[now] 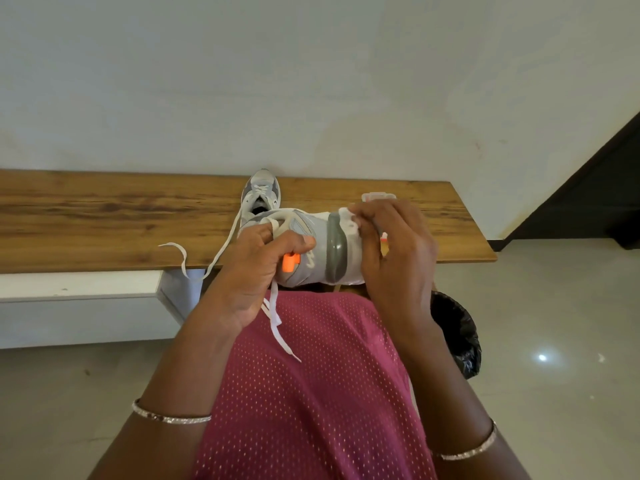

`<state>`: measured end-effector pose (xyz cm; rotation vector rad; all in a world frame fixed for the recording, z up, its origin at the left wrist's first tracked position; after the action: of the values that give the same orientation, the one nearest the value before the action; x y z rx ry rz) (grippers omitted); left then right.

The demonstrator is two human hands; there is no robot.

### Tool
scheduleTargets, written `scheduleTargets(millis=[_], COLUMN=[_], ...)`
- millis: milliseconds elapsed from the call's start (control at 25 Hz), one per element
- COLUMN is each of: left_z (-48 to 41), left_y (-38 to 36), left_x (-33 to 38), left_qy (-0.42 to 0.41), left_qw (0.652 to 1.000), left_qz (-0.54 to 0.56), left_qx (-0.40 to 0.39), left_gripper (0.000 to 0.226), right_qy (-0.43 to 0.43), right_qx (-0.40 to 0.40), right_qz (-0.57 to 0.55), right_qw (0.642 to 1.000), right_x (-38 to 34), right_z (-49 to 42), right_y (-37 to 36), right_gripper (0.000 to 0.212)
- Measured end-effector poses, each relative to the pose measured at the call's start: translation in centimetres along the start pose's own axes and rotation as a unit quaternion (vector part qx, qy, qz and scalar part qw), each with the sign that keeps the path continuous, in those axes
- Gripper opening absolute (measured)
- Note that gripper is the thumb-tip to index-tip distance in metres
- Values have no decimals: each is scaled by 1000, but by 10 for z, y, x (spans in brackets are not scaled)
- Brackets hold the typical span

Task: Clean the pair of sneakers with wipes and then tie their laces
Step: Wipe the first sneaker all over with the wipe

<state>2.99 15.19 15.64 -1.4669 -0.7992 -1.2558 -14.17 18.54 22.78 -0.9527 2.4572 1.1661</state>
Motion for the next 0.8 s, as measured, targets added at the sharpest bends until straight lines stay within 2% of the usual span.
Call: scheduleTargets(millis=[120,240,400,640,800], left_z=[-1,-2,-3,-3,-4], left_y=[4,12,11,2,-6], left_x=[-5,-9,-7,3,10], left_qy=[15,16,19,12,-2], left_qw=[1000,999,998,990,974], left_qz=[18,35,50,140,226], left_qx=[13,27,36,11,-14], left_gripper=[22,48,22,29,31], right_qy=[-9,2,13,-13,19], right_qx=[-35,-25,11,49,54], right_qz=[-19,-3,13,-7,-22], right_qw=[999,1000,1000,999,998], right_x=[4,1,1,-2,-23], right_z=[-9,11,47,45,15], right_y=[-6,-8,-13,-12,-13], right_gripper=[17,17,18,27,29])
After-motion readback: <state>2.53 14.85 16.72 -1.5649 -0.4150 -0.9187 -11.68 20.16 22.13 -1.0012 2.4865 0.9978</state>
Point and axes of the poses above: each hand's wrist, its own z-axis away from the middle knuckle, its own y-axis out of the back of the hand, x = y × z, the point moved 8 cm from there along -z, towards the middle knuckle, and after that the axes turned 10 degrees about -x, right-handed, at the moved point
